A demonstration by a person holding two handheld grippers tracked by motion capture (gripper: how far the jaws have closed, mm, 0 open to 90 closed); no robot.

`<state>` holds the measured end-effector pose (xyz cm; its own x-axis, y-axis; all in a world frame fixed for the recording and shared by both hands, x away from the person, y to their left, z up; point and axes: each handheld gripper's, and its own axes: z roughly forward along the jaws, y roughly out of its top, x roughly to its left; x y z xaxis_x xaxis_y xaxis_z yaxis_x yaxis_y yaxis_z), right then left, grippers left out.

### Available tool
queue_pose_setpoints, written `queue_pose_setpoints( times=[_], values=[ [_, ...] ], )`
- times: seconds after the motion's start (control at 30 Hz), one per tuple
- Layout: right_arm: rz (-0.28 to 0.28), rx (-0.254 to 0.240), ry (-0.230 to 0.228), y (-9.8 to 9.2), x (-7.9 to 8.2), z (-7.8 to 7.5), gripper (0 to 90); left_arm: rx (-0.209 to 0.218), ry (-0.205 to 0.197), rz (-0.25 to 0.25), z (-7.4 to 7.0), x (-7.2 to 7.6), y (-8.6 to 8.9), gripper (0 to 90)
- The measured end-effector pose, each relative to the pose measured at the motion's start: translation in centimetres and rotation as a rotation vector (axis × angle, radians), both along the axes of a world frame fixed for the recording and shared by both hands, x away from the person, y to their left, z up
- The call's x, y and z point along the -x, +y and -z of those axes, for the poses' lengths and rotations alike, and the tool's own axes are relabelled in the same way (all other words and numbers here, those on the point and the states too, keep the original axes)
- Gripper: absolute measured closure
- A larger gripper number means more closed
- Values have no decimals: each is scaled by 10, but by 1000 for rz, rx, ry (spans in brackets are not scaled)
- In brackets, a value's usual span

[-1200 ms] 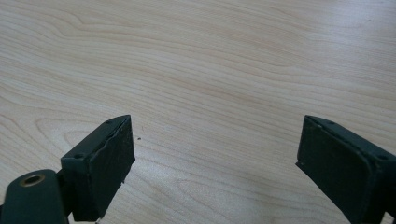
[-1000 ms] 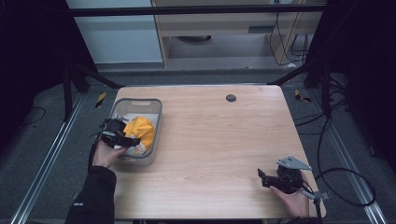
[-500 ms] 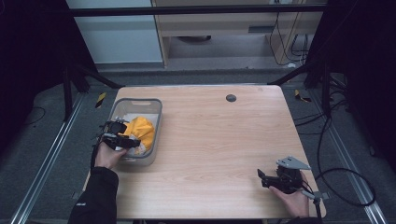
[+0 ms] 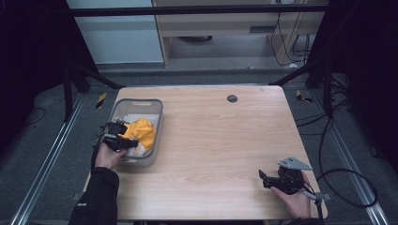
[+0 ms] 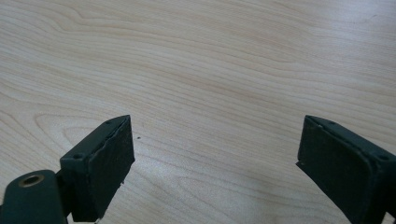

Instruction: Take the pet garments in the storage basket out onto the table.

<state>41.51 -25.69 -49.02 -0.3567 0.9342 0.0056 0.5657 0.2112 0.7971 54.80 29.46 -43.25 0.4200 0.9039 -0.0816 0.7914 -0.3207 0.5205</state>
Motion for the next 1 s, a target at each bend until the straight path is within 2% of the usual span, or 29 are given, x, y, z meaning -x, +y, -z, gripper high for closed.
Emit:
queue_pose_setpoints(
  times=[0.3,0.47,0.7,0.83,0.87,1.0],
  values=[
    [1,1,-1,0,0,0,106,-16,-15,6,-8,5,1,759],
    [3,0,-1,0,0,0,107,-10,-36,5,-17,9,4,761],
    [2,2,-3,0,0,0,107,-4,-53,9,-23,13,6,762],
    [3,4,-3,0,0,0,107,7,-78,0,-28,14,6,765],
    [3,3,-3,0,0,0,107,25,-95,-1,-33,15,8,766],
    [2,6,-4,0,0,0,106,37,-113,0,-41,17,8,767]
  ],
)
